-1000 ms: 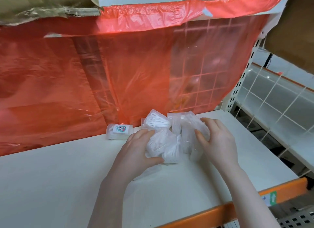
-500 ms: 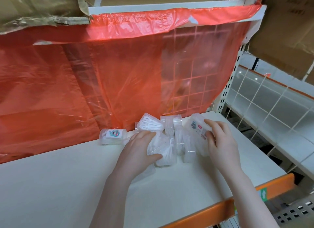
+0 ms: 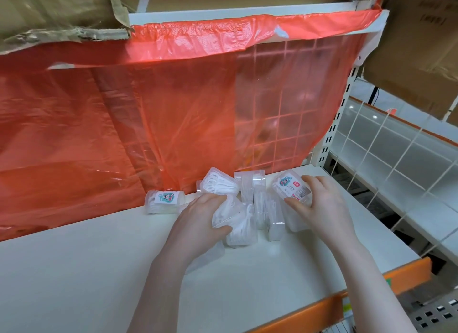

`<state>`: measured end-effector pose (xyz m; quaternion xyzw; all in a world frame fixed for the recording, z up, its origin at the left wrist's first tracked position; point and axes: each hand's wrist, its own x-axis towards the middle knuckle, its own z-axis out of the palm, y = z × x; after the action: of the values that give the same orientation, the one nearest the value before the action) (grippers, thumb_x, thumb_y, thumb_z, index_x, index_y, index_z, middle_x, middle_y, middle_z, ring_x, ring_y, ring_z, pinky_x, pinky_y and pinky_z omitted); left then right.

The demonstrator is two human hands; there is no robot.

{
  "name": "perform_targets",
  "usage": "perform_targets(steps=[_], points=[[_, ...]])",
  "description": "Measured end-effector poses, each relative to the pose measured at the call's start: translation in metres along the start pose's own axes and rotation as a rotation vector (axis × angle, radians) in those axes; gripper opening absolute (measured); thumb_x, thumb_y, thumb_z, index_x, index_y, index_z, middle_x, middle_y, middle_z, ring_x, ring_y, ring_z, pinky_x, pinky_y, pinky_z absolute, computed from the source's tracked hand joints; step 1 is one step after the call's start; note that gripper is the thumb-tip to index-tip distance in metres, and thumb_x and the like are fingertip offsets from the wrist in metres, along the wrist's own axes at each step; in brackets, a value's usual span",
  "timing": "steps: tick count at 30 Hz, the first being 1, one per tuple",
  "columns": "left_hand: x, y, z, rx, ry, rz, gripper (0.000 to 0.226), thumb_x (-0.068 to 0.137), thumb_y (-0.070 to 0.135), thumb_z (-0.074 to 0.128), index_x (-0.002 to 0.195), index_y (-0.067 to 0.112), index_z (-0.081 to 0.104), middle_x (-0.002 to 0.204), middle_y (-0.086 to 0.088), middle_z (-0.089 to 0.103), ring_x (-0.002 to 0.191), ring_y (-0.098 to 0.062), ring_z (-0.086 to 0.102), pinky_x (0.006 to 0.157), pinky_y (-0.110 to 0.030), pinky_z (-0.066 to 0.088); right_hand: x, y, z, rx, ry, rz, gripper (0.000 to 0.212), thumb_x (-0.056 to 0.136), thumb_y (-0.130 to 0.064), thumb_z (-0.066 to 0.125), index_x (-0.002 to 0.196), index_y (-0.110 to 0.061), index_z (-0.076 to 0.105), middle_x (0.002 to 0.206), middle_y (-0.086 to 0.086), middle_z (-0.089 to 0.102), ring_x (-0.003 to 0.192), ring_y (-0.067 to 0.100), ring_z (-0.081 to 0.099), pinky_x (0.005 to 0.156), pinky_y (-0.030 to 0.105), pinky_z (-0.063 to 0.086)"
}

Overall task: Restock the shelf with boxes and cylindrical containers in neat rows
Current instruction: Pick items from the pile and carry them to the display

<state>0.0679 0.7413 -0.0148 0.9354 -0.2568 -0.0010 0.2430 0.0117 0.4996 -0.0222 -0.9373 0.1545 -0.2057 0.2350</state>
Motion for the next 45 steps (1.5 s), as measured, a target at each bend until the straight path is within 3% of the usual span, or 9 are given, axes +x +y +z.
perform_targets(steps=[4, 9, 14, 17, 22, 30, 38, 42, 45], points=[[0.001, -0.001, -0.001, 0.012, -0.023, 0.005, 0.065, 0.082, 0.032, 0.067, 0.141, 0.029, 0.04, 0.142, 0.017, 0.038, 0.13, -0.004, 0.035, 0.103, -0.022, 0.032, 0.006, -0.003, -0.006, -0.082, -0.101, 0.051, 0.067, 0.069, -0.045, 0.076, 0.123, -0.011, 0.055, 0.105, 0.007, 0.054, 0.106, 0.027, 0.047, 0.088, 0.036, 0.038], [0.005, 0.0, -0.004, 0.084, -0.056, 0.018, 0.069, 0.08, 0.029, 0.065, 0.142, 0.03, 0.036, 0.144, 0.017, 0.037, 0.132, -0.005, 0.035, 0.103, -0.022, 0.032, 0.012, -0.01, -0.008, -0.133, -0.155, 0.112, 0.049, 0.073, -0.031, 0.068, 0.114, -0.008, 0.054, 0.098, 0.005, 0.049, 0.102, 0.026, 0.045, 0.082, 0.033, 0.038], [0.006, 0.002, -0.004, 0.137, -0.049, 0.024, 0.066, 0.08, 0.027, 0.06, 0.141, 0.03, 0.036, 0.144, 0.015, 0.039, 0.131, -0.008, 0.037, 0.103, -0.024, 0.033, 0.011, -0.014, -0.005, -0.154, -0.139, 0.1, 0.045, 0.072, -0.023, 0.062, 0.113, -0.007, 0.052, 0.093, 0.003, 0.045, 0.101, 0.026, 0.042, 0.079, 0.033, 0.036], [0.005, 0.003, -0.005, 0.105, 0.007, -0.017, 0.058, 0.082, 0.024, 0.055, 0.138, 0.031, 0.041, 0.141, 0.015, 0.043, 0.128, -0.009, 0.041, 0.099, -0.026, 0.037, 0.008, -0.013, -0.005, -0.122, -0.102, 0.076, 0.063, 0.071, -0.021, 0.064, 0.13, -0.008, 0.046, 0.109, 0.007, 0.051, 0.108, 0.026, 0.041, 0.084, 0.033, 0.037], [0.001, 0.001, -0.007, 0.005, 0.121, -0.045, 0.032, 0.082, 0.027, 0.061, 0.114, 0.029, 0.059, 0.113, 0.015, 0.056, 0.106, -0.011, 0.053, 0.085, -0.031, 0.044, 0.002, -0.013, -0.009, -0.076, -0.023, 0.025, 0.069, 0.071, -0.018, 0.065, 0.135, -0.009, 0.043, 0.118, 0.006, 0.051, 0.114, 0.025, 0.039, 0.088, 0.033, 0.035], [-0.022, 0.0, -0.019, -0.126, 0.269, -0.187, 0.034, 0.079, 0.027, 0.068, 0.11, 0.037, 0.059, 0.105, 0.021, 0.06, 0.098, -0.002, 0.055, 0.079, -0.024, 0.043, -0.007, -0.012, -0.013, -0.006, -0.017, -0.084, 0.069, 0.073, -0.018, 0.066, 0.137, -0.013, 0.041, 0.12, 0.002, 0.05, 0.112, 0.021, 0.037, 0.08, 0.031, 0.035], [-0.065, -0.01, -0.019, -0.392, 0.457, -0.391, 0.021, 0.081, 0.025, 0.068, 0.1, 0.035, 0.064, 0.104, 0.022, 0.063, 0.1, -0.003, 0.061, 0.085, -0.03, 0.049, -0.022, -0.022, 0.005, 0.062, -0.022, -0.249, 0.072, 0.064, -0.013, 0.073, 0.132, -0.008, 0.049, 0.117, 0.007, 0.057, 0.111, 0.027, 0.046, 0.086, 0.037, 0.041], [-0.091, -0.02, -0.024, -0.489, 0.497, -0.462, 0.018, 0.075, 0.031, 0.065, 0.092, 0.036, 0.064, 0.097, 0.015, 0.068, 0.086, 0.0, 0.065, 0.072, -0.023, 0.05, -0.035, -0.035, 0.017, 0.05, -0.034, -0.336, 0.075, 0.055, -0.01, 0.078, 0.126, -0.003, 0.055, 0.111, 0.01, 0.061, 0.103, 0.03, 0.052, 0.085, 0.032, 0.04], [-0.11, -0.03, -0.033, -0.516, 0.547, -0.495, 0.021, 0.068, 0.032, 0.06, 0.089, 0.032, 0.064, 0.091, 0.015, 0.068, 0.074, 0.007, 0.064, 0.062, -0.015, 0.048, -0.045, -0.051, 0.025, 0.014, -0.056, -0.423, 0.076, 0.05, -0.011, 0.081, 0.122, -0.001, 0.058, 0.106, 0.011, 0.062, 0.096, 0.032, 0.058, 0.079, 0.035, 0.049]])
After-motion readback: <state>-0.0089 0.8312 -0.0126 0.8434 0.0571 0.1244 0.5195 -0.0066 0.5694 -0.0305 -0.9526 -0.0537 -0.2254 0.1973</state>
